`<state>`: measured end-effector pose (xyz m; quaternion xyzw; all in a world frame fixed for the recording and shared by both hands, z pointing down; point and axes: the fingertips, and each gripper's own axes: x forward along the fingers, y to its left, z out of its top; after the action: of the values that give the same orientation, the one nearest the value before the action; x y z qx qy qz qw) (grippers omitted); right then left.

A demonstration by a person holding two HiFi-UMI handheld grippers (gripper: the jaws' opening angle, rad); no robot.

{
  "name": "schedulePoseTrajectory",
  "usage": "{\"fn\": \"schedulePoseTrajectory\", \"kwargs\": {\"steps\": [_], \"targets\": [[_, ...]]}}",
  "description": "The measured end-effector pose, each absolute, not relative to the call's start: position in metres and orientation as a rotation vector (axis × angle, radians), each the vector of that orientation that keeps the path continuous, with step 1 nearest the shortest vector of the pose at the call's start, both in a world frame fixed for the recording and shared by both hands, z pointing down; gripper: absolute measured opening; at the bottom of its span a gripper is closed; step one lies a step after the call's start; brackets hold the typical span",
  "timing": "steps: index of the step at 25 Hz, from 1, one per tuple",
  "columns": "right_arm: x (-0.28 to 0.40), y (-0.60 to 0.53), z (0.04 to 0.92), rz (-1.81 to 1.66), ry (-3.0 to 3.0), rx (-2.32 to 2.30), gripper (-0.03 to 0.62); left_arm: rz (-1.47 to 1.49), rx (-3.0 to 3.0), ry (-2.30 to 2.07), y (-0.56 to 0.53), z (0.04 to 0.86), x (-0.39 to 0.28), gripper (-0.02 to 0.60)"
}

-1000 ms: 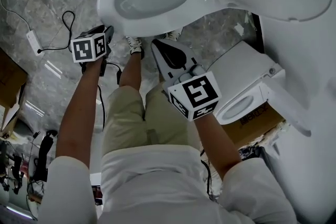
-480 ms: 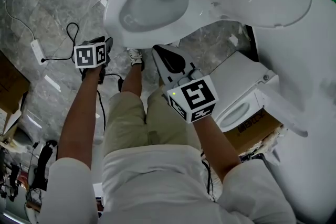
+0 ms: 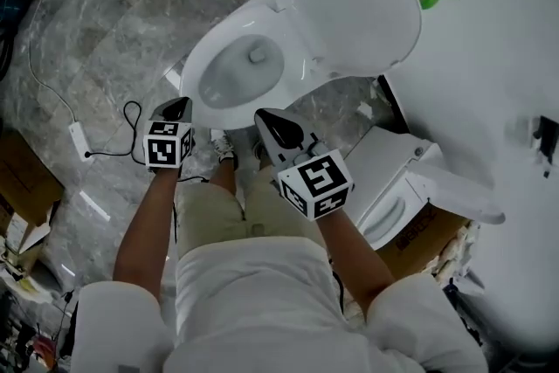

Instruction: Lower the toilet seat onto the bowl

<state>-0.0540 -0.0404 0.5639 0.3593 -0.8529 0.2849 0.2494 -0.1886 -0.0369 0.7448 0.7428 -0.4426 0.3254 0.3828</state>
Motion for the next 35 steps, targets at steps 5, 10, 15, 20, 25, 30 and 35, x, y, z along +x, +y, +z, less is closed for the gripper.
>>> {"fn": "schedulePoseTrajectory", "kwargs": {"steps": [5, 10, 15, 20, 25, 30, 35], "targets": [[-0.037, -0.048, 0.5, 0.675, -2.358, 1.057, -0.002, 0.724, 2.082, -1.209, -0.068, 0.637, -0.166, 0.006], [-0.007, -0.061, 0.444, 0.541, -2.392, 1.152, -0.002, 0.598, 2.139, -1.291, -0.086, 0.557, -0.16, 0.006], [0.012, -0.068, 0.4, 0.453, -2.444, 1.21, -0.002, 0.529, 2.175, -1.348, -0.088, 0.506, -0.156, 0.006], [0.032, -0.073, 0.368, 0.449, -2.481, 1.291, -0.002, 0.522, 2.288, -1.395, -0.092, 0.448, -0.145, 0.006], [0.049, -0.081, 0.327, 0.411, -2.543, 1.332, -0.002, 0.475, 2.418, -1.484, -0.099, 0.371, -0.134, 0.006], [0.066, -0.092, 0.274, 0.218, -2.592, 1.364, -0.002, 0.349, 2.506, -1.563, -0.097, 0.3, -0.126, 0.006], [0.086, -0.098, 0.236, 0.137, -2.647, 1.4, -0.002, 0.226, 2.554, -1.642, -0.087, 0.248, -0.125, 0.006]]}}
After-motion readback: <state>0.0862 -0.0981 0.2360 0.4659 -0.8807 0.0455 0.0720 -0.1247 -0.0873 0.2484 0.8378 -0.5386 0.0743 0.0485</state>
